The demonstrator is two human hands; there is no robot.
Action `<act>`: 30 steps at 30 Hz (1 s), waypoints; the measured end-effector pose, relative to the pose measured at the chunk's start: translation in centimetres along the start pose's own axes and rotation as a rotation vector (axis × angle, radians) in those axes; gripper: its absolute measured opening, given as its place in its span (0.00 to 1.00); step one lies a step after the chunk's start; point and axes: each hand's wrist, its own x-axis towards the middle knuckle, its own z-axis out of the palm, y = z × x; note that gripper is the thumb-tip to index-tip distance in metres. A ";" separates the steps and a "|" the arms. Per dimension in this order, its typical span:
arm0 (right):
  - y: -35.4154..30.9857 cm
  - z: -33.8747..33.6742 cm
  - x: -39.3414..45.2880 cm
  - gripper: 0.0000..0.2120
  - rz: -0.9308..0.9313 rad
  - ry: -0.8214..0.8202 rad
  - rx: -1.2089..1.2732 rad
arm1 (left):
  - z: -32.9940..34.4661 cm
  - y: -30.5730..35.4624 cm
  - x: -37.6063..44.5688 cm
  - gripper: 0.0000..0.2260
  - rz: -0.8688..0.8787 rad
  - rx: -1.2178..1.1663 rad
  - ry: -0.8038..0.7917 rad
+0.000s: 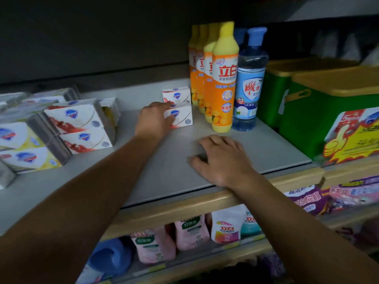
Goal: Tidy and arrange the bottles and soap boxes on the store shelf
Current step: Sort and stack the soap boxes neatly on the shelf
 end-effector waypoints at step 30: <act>0.0 0.3 -0.2 0.26 0.001 0.065 0.073 | 5.5 -0.6 7.1 0.39 0.113 0.219 -0.138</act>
